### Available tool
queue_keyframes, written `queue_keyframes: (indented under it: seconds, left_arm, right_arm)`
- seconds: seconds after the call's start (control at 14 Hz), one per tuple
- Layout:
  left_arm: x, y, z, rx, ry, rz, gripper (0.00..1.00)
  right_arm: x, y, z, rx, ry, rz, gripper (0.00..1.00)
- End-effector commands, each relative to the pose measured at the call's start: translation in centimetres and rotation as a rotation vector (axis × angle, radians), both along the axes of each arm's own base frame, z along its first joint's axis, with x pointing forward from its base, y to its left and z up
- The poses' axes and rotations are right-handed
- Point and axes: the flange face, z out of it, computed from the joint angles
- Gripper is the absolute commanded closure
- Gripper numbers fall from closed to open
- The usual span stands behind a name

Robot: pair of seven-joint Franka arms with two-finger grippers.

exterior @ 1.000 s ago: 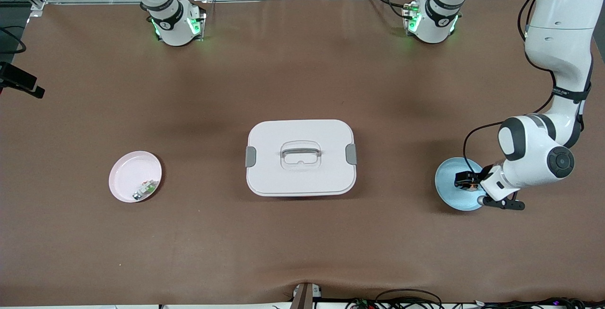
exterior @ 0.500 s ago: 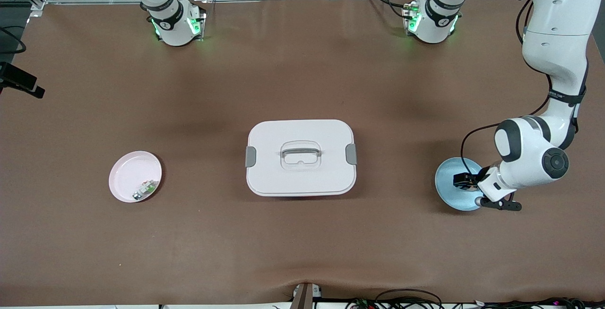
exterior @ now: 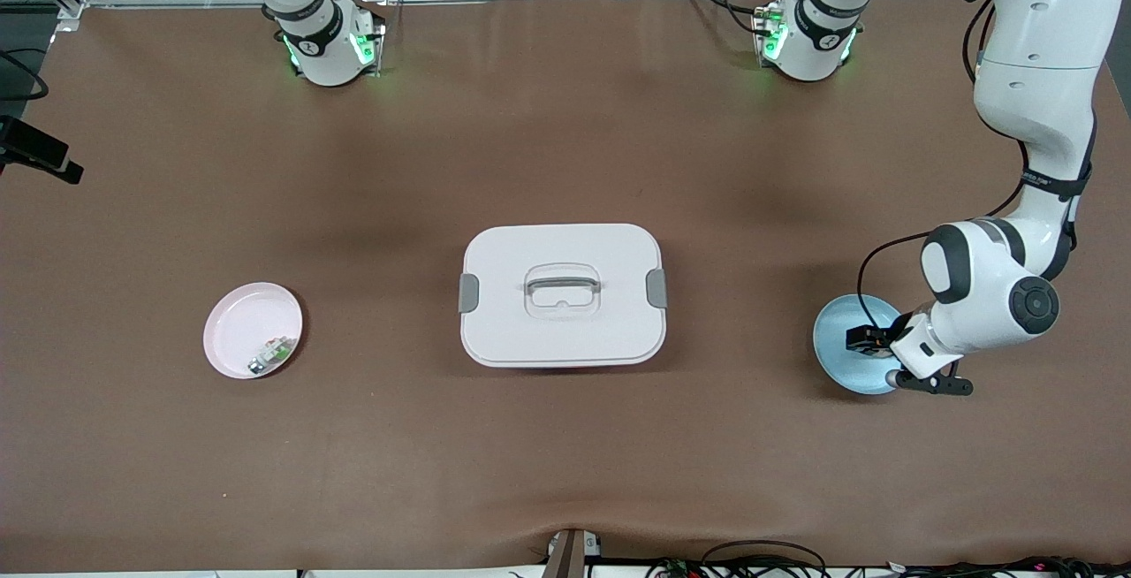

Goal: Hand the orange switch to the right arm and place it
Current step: 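Lower the left gripper and close it on the orange switch, then lift the orange switch and carry it above the white box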

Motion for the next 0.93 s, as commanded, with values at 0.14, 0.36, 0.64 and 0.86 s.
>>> queue_keyframes:
  seconds: [0.14,0.36,0.64,0.86]
  left_arm:
    - [0.2,-0.3,0.5,-0.016,-0.014,0.017,0.7]
    - [0.5,0.0,2.1,-0.021,-0.025,0.066,0.71]
    - [0.4,-2.4,7.7,-0.043,0.011,0.196,0.71]
    - [-0.7,-3.1,13.5,-0.033,0.073,0.347,0.71]
  right_arm:
    - [-0.5,-0.4,0.4,-0.003,0.001,-0.01,0.0]
    - [-0.4,-0.5,0.3,-0.001,0.001,-0.013,0.0]
    - [-0.5,-1.1,0.2,0.001,0.004,-0.022,0.0]
    - [-0.5,-1.1,0.2,0.002,0.004,-0.022,0.0]
